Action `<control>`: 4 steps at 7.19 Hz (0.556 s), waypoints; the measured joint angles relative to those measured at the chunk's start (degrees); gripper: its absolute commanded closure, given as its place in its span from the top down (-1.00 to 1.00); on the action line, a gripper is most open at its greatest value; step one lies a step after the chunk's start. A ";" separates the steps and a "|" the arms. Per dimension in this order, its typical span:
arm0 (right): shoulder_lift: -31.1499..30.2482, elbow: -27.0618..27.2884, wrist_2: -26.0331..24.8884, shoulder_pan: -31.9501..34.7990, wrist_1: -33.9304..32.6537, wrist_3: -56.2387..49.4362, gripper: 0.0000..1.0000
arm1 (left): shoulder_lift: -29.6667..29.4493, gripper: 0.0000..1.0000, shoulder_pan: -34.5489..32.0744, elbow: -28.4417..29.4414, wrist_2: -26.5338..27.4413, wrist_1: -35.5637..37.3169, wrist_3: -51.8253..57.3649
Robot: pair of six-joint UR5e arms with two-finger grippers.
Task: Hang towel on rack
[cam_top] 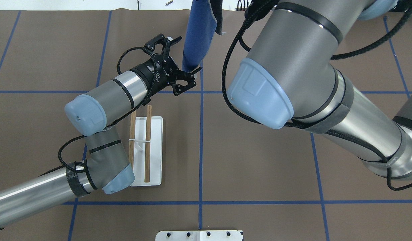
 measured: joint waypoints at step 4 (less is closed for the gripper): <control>-0.62 1.52 0.17 -0.19 -0.98 -0.45 -1.00 | 0.72 -1.00 -0.13 -0.38 1.02 -0.97 -1.28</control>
